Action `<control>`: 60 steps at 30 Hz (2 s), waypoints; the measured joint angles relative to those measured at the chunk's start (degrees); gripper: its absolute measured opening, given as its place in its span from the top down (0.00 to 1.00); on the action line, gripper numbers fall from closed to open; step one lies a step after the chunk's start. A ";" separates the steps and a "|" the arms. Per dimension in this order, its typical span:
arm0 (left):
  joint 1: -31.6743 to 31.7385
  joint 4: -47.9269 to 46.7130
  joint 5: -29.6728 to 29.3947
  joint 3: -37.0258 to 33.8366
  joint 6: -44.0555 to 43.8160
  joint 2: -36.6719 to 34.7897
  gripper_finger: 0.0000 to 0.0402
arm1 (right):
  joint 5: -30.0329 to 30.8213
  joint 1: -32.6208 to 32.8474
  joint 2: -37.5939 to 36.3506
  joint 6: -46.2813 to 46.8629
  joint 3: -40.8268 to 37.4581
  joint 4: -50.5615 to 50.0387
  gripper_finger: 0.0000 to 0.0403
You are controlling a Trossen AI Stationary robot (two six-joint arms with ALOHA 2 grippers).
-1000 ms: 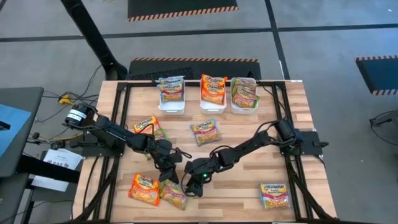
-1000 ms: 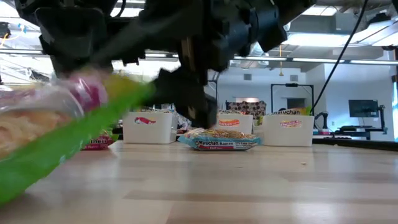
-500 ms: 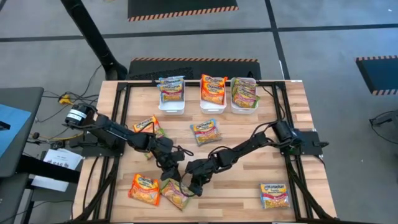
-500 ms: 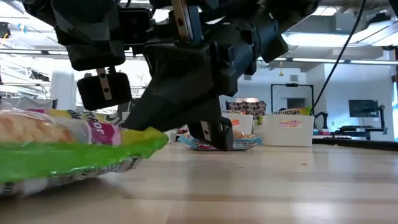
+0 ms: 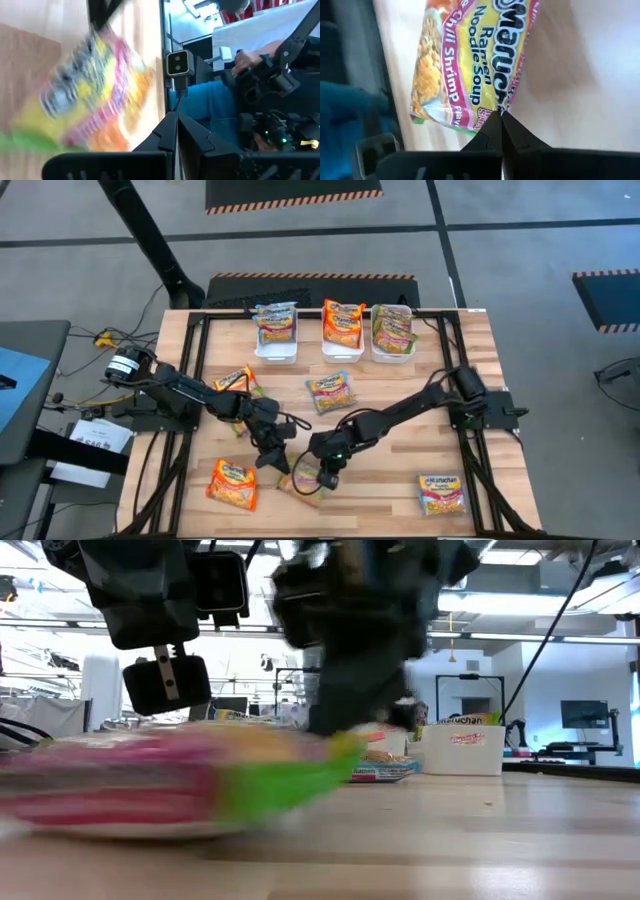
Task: Sort Maruchan noodles
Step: Put the green noodle pack into the right white bin
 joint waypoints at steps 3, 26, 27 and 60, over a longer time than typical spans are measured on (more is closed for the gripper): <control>0.92 0.21 -0.01 0.00 0.34 0.00 1.00 | 1.98 -0.15 -3.21 -0.95 0.58 -5.14 0.99; 13.04 2.66 0.79 0.00 6.01 0.00 1.00 | 18.04 -4.25 -21.15 -2.24 0.41 -37.64 0.99; 13.68 3.52 0.80 0.00 6.00 0.00 1.00 | 18.53 -4.90 -21.97 -2.88 0.41 -38.93 0.99; 40.39 20.92 2.97 0.00 3.82 -1.20 1.00 | 24.19 -50.76 -39.57 -50.39 0.42 -55.91 0.99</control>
